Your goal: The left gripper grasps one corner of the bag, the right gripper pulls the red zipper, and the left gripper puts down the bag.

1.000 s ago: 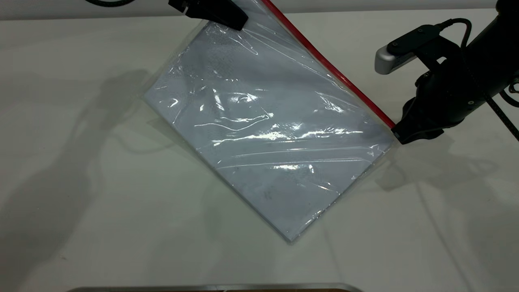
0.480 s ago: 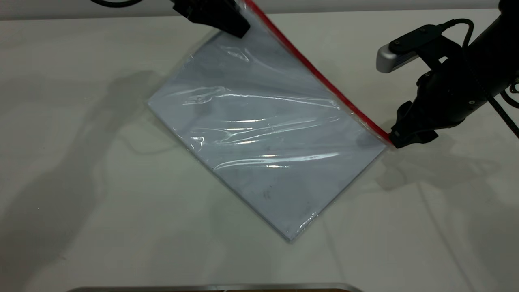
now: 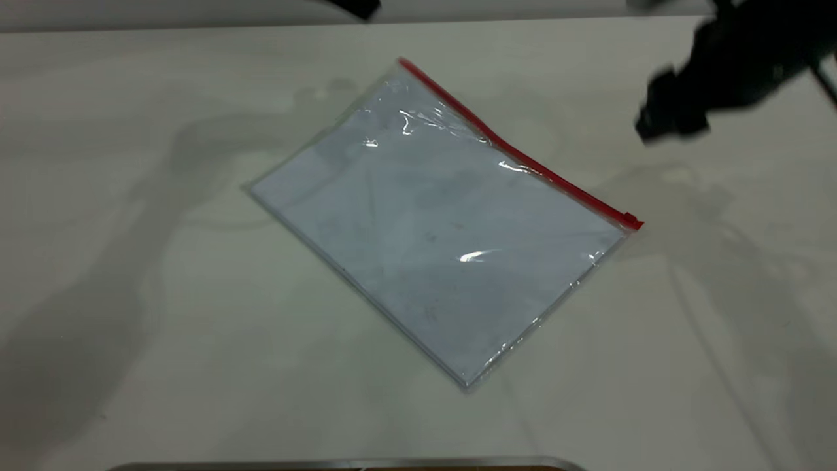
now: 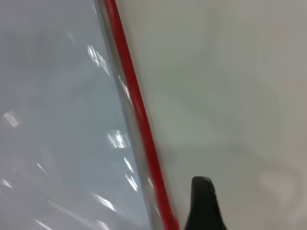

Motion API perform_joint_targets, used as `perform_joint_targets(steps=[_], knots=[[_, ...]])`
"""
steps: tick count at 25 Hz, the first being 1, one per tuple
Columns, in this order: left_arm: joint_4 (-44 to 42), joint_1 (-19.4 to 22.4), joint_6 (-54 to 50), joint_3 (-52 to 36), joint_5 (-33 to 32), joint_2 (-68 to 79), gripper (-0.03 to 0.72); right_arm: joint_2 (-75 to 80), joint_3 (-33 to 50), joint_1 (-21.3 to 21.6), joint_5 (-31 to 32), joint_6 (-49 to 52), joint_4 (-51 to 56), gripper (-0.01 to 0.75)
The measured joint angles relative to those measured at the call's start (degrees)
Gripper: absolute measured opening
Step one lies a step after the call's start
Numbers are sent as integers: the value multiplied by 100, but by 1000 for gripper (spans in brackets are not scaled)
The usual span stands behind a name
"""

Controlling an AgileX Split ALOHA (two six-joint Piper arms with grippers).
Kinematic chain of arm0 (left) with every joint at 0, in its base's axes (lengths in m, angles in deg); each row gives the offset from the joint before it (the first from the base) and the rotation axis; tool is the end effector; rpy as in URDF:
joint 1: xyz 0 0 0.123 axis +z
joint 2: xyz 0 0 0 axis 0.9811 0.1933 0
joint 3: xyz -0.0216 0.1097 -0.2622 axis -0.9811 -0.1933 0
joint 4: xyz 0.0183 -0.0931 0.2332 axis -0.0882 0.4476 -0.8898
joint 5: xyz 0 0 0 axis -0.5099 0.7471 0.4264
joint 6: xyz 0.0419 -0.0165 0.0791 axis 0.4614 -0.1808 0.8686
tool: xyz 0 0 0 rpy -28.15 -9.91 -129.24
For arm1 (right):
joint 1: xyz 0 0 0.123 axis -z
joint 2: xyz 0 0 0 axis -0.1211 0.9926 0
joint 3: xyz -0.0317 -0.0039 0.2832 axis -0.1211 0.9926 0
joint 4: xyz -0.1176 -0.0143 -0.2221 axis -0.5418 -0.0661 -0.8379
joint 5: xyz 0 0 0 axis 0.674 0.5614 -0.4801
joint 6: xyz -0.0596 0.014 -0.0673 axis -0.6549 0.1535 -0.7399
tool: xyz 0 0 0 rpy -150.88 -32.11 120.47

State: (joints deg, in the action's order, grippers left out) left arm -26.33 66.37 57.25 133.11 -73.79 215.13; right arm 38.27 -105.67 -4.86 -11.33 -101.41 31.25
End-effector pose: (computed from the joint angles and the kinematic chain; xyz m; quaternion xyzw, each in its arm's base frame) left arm 0.5063 -0.1587 0.1449 0.4422 0.8187 -0.1895 0.3135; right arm 0.3523 0.0801 0.0956 -0.2418 0.9233 0.0212 0.2976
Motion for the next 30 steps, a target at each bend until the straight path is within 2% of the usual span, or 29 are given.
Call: perform_joint_targets(steps=[6, 13, 17, 22, 27, 30], knots=[[-1358, 0, -2167, 0, -308, -757, 611, -1177, -106, 0, 1412, 301, 92, 576], [-3052, 0, -4189, 0, -1199, -1973, 591, -2977, -113, 0, 1133, 1808, -907, 576], [-3557, 0, -4879, 0, -1782, -2662, 590, -4058, -113, 0, 1431, 3137, -1765, 576], [-3882, 0, -5259, 0, -1966, -3330, 590, -5337, -133, 2, 2266, 5339, -3612, 576], [-4090, 0, -6018, 0, -1966, -3880, 590, -6584, -510, 19, 3659, 7733, -6162, 576], [-4054, -4, -6330, -256, -1966, -4353, 590, -7371, -571, 19, 4445, 8666, -7313, 576]])
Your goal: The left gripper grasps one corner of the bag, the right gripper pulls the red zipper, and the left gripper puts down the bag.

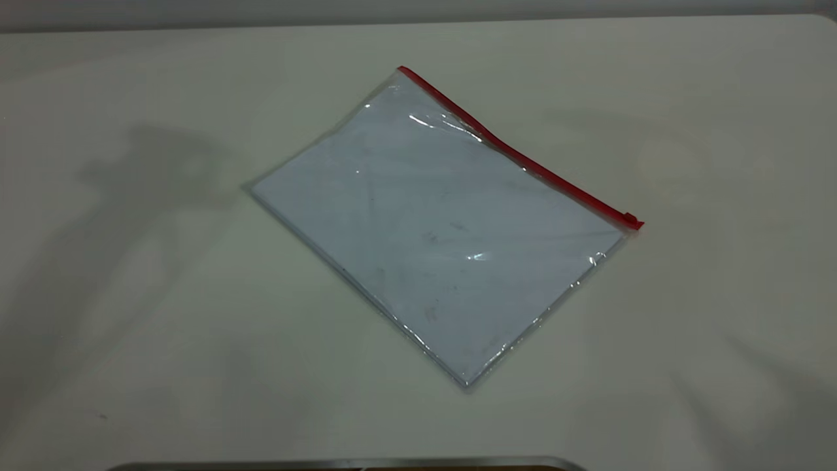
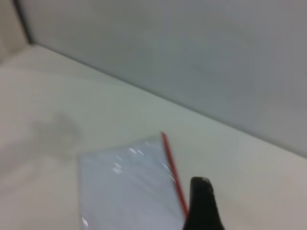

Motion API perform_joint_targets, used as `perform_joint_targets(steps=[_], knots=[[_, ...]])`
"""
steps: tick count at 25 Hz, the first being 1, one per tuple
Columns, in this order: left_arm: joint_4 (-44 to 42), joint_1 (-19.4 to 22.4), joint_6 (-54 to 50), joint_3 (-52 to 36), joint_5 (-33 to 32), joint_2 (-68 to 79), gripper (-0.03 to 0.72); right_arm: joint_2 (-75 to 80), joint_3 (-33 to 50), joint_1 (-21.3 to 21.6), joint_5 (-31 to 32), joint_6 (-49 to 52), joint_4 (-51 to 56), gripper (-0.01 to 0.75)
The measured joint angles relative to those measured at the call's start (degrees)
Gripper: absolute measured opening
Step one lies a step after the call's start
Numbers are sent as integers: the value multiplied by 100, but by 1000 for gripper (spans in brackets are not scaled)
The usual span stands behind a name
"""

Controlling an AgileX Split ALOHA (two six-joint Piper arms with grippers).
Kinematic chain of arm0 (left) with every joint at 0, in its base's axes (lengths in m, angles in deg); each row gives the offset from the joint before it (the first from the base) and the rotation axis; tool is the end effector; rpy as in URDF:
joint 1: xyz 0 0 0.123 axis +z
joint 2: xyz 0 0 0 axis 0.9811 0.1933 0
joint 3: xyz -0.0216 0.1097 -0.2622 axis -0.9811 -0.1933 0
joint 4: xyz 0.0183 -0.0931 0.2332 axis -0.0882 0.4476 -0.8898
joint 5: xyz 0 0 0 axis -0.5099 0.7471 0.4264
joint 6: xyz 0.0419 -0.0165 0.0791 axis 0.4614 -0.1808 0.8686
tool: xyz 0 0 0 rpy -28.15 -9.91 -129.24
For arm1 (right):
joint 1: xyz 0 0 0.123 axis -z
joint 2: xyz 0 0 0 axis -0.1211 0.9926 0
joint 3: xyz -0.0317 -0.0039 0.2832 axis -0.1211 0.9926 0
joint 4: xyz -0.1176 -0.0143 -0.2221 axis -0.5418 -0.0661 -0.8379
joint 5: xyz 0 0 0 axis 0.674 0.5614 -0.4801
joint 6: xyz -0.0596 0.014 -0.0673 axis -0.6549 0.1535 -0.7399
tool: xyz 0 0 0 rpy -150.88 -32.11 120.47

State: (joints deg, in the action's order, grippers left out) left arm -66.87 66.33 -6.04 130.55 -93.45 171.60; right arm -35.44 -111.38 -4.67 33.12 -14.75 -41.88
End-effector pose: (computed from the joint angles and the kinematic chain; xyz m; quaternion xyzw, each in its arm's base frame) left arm 0.3518 -0.0816 0.4478 0.1346 0.9142 -0.0473 0.3794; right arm 0.1046 0.0450 0.4219 -0.2179 0.8006 0.1180 0.5455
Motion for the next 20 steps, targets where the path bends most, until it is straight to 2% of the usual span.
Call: perform_joint_targets(steps=[3, 8, 14, 20], knots=[[76, -7, -73, -742, 0, -667, 590, -822, 23, 11, 691, 519, -674, 576], [85, -7, -183, -2546, 0, -1934, 590, -1913, 492, 11, 1442, 734, -853, 576], [85, -7, -205, -4392, 0, -3151, 590, -2796, 1504, 11, 1804, 750, -859, 576], [85, -7, -205, -5790, 0, -4117, 590, -3396, 2565, 11, 1828, 750, -883, 576]])
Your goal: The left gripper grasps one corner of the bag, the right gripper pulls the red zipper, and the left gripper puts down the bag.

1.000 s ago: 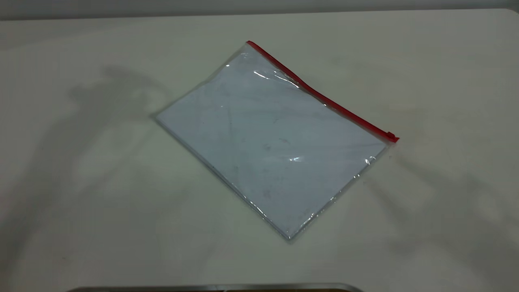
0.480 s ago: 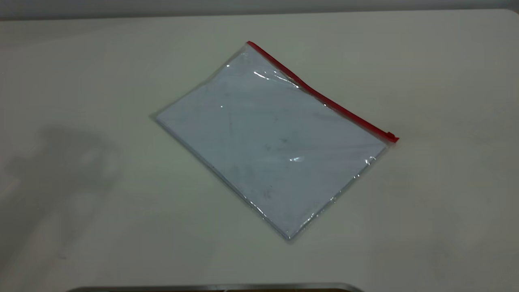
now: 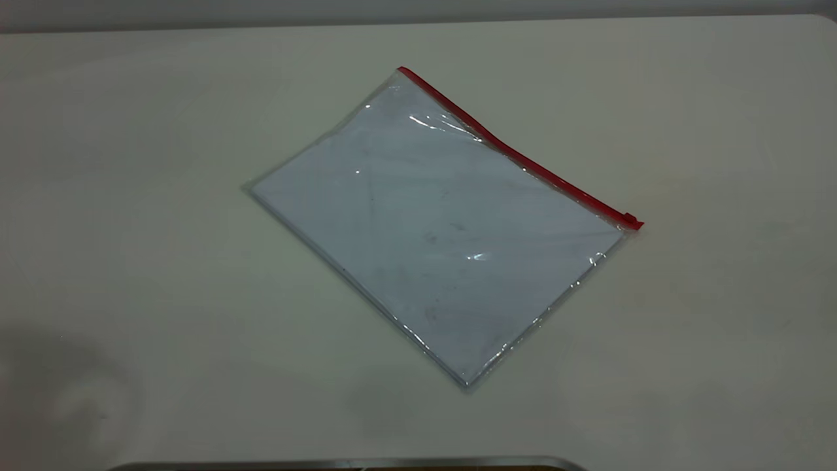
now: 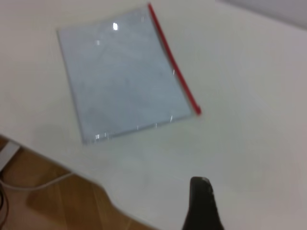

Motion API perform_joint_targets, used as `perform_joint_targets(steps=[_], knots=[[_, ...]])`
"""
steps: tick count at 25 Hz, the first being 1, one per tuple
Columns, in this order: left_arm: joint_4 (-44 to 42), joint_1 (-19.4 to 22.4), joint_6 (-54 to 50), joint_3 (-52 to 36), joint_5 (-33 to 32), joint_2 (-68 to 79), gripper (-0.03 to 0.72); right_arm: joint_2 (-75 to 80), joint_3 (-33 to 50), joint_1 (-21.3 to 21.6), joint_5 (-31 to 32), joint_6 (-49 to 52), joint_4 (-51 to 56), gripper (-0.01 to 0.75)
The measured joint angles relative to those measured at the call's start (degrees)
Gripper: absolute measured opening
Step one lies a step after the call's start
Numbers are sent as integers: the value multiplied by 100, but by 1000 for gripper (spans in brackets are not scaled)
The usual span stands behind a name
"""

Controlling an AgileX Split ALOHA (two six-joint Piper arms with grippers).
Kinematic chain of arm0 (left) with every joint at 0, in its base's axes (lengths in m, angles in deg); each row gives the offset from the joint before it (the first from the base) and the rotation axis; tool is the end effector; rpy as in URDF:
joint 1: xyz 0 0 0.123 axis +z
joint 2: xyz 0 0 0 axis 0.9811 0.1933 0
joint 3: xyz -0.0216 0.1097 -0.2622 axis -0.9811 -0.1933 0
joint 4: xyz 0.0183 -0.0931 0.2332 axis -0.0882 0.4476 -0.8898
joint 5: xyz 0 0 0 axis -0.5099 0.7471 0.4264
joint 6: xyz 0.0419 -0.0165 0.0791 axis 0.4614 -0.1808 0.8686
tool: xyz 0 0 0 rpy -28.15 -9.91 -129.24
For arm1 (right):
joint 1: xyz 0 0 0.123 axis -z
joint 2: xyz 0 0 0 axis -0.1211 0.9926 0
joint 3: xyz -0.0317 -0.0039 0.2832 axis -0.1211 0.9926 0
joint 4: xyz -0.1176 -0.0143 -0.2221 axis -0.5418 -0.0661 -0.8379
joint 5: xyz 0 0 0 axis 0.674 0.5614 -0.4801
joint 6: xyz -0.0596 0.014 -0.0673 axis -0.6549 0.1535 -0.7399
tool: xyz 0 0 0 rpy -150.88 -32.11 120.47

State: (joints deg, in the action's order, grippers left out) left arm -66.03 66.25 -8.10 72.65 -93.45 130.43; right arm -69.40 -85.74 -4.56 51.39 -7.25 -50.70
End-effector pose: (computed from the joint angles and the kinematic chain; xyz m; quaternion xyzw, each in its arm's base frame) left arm 0.1587 -0.0402 0.3421 0.1207 0.9620 -0.0488 0.2398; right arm -0.0045 0.0152 0.2940 -0.2092 0.8562 0.0806 0.4654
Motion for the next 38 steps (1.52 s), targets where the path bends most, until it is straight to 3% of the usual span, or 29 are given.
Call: perform_joint_targets(steps=[9, 20, 38], knots=[[0, 0, 61, -1596, 24, -1351, 590, -652, 539, 0, -77, 6, -171, 576], [26, 0, 146, -2688, 366, -2622, 590, -729, 562, 0, -107, 6, -205, 576], [118, 0, 157, -2798, 299, -4211, 590, -729, 564, 0, -111, 13, -207, 576]])
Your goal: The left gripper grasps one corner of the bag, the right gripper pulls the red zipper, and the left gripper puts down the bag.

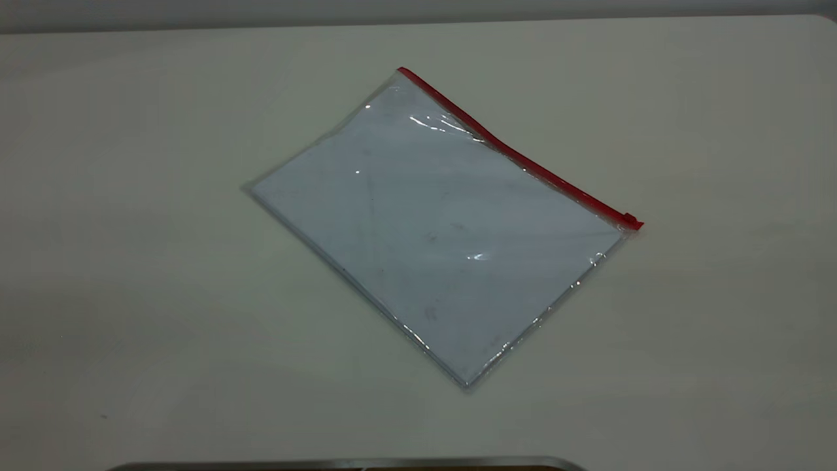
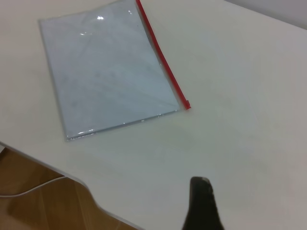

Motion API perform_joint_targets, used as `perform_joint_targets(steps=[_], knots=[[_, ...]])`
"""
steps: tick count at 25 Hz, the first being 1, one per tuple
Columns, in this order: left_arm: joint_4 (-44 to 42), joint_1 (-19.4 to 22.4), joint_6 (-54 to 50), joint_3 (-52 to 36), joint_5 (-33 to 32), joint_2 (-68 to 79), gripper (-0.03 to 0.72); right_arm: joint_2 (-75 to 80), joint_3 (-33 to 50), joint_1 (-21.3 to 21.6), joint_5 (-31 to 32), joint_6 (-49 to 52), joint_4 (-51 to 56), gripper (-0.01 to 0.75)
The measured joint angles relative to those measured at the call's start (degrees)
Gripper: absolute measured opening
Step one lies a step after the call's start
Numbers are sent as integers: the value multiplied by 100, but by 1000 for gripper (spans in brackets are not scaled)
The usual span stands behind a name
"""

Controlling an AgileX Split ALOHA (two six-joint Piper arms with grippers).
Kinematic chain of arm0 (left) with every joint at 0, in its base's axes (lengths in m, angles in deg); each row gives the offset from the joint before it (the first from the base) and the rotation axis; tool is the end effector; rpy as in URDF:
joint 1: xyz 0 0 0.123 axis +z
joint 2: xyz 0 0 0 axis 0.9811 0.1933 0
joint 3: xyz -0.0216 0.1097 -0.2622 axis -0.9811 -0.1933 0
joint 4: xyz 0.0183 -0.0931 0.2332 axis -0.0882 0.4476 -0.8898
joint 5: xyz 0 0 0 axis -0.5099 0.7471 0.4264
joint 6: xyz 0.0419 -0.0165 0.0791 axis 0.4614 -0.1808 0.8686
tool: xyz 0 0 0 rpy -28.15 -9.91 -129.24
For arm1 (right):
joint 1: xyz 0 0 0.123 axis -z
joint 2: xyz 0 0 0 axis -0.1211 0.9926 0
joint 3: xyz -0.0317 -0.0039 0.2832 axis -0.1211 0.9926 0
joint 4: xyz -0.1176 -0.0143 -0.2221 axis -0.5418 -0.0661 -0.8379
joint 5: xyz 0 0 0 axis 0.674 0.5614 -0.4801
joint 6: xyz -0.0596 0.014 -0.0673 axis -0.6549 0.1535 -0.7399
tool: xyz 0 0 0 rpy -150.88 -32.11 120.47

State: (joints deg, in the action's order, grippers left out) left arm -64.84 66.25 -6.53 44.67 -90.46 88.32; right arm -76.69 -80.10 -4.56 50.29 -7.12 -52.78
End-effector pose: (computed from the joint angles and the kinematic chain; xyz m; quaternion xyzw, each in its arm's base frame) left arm 0.0267 -0.0123 0.2664 0.1291 0.9132 -0.0670 0.3807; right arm -0.0122 0.0105 0.2673 -0.2049 0.8470 0.0624 0.4866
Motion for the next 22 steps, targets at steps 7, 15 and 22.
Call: perform_joint_targets(steps=[7, 15, 22], knots=[[7, 752, 167, 0, -27, -774, 590, 0, 0, 0, 0, 7, 0, 576], [11, 1065, 353, 0, -84, -1456, 590, 0, 0, 0, -2, 7, 0, 576], [11, 1065, 357, 0, -105, -1472, 590, 0, 0, 0, -2, 7, 0, 576]])
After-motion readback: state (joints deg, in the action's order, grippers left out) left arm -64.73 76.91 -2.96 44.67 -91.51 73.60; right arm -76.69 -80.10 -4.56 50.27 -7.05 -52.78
